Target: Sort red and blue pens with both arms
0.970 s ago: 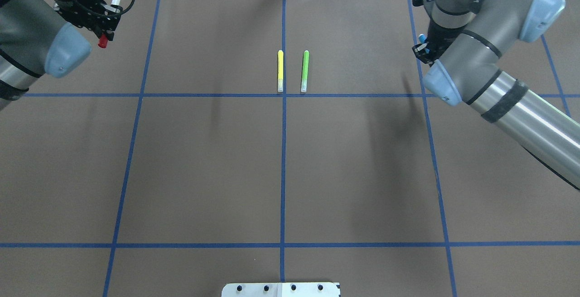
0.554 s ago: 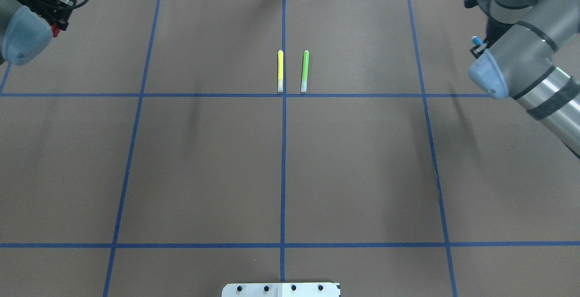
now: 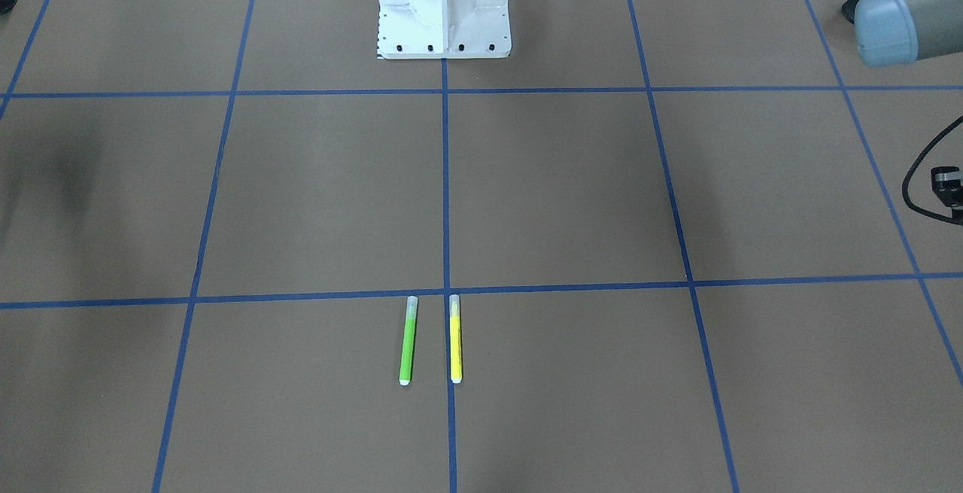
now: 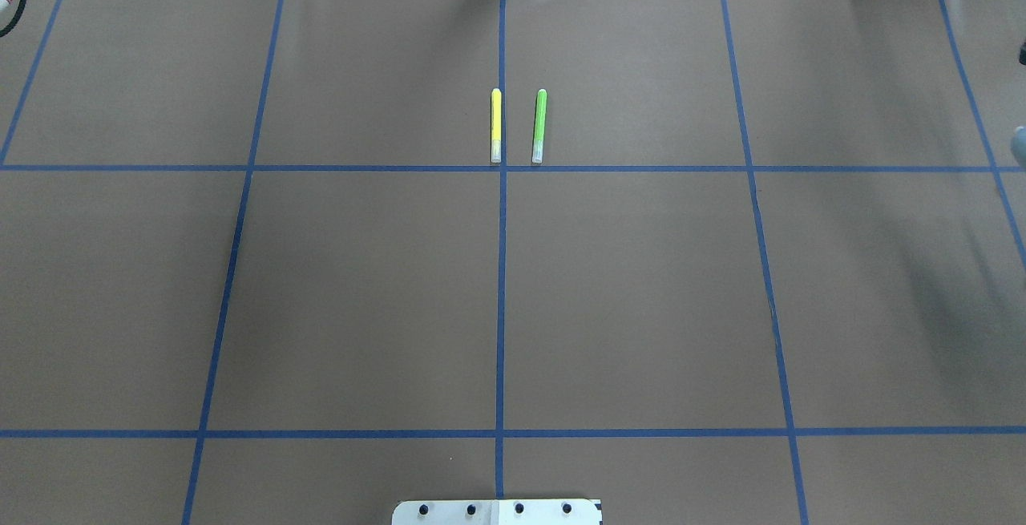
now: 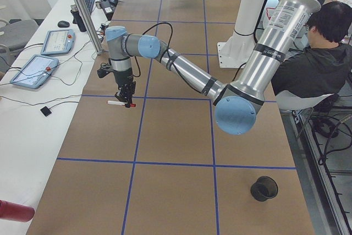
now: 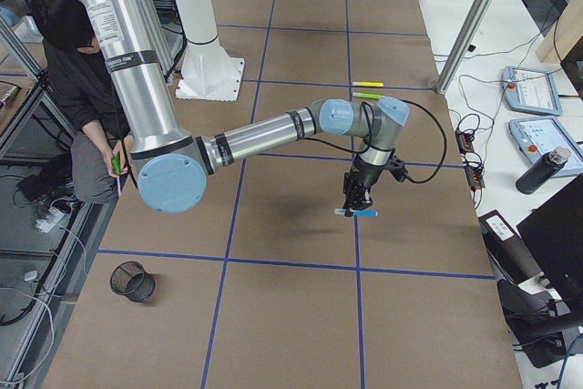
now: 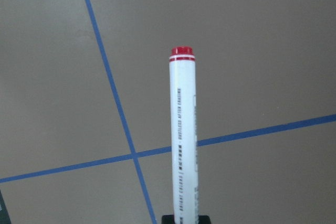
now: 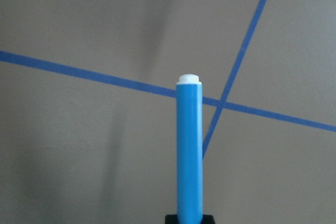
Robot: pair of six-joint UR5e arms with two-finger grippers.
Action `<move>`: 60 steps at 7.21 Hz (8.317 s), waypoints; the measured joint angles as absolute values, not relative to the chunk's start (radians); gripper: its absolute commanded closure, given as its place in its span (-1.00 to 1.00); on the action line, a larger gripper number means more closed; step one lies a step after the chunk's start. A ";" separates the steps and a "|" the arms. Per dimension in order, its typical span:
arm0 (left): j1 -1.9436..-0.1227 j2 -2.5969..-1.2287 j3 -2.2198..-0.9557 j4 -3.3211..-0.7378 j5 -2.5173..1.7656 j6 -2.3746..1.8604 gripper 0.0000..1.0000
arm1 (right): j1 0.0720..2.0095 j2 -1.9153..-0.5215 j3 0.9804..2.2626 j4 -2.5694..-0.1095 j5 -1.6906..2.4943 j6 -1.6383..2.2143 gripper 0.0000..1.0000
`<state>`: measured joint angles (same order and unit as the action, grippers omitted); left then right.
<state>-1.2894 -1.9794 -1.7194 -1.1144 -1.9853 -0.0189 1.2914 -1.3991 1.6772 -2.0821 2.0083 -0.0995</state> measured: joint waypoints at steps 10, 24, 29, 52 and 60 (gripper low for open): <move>-1.293 -1.869 -1.960 -1.108 -1.984 -0.027 1.00 | 1.628 -1.942 1.853 -2.750 2.058 -0.689 1.00; -1.293 -1.870 -2.041 -1.105 -1.986 -0.027 1.00 | 1.634 -1.993 1.605 -2.748 2.134 -0.684 -0.99; -1.293 -1.774 -2.066 -1.089 -1.993 -0.015 1.00 | 1.634 -1.837 1.598 -2.465 2.145 -0.443 -1.00; -2.084 -1.100 -1.616 -0.353 -2.387 0.129 1.00 | 1.625 -1.458 1.806 -2.166 2.349 -0.030 -1.00; -2.109 -1.130 -1.608 -0.363 -2.390 0.140 -1.00 | 1.625 -1.457 1.815 -2.165 2.353 -0.020 -1.00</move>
